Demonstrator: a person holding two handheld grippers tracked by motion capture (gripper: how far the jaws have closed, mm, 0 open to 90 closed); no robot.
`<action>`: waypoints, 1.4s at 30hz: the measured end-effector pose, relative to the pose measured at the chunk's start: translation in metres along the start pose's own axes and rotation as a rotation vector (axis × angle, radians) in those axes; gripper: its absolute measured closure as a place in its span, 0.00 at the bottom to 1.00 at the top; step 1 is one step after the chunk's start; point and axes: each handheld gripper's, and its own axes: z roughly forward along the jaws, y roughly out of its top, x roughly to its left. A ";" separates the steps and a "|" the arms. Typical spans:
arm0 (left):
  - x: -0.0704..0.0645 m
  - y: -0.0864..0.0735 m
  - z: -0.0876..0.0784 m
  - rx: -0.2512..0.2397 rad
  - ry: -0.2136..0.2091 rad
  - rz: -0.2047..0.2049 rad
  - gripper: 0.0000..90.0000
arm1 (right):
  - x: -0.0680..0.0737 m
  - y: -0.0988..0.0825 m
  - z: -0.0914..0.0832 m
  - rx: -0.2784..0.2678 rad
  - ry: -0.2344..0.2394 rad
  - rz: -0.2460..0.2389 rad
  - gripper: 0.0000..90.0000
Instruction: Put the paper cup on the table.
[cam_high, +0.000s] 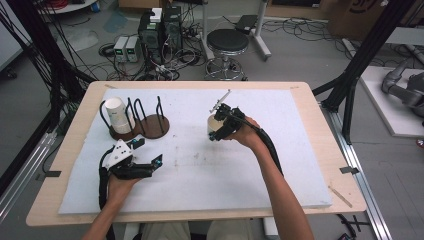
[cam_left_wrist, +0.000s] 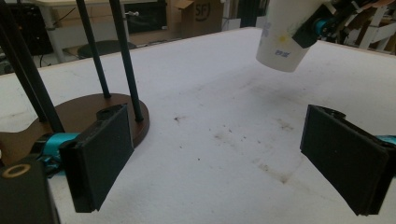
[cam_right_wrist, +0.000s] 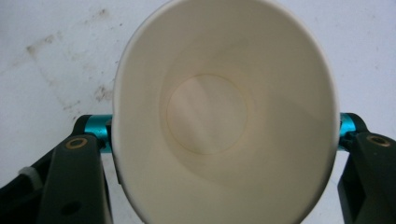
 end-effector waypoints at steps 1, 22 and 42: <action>0.000 0.000 0.000 0.000 0.001 0.000 0.10 | -0.001 0.001 0.002 -0.004 -0.002 0.002 0.35; 0.000 0.000 0.001 0.005 -0.010 0.005 0.10 | 0.002 0.017 0.045 0.060 -0.009 -0.006 0.34; 0.000 0.000 0.000 0.001 -0.017 0.010 0.10 | -0.001 0.014 0.052 0.075 -0.025 0.010 0.17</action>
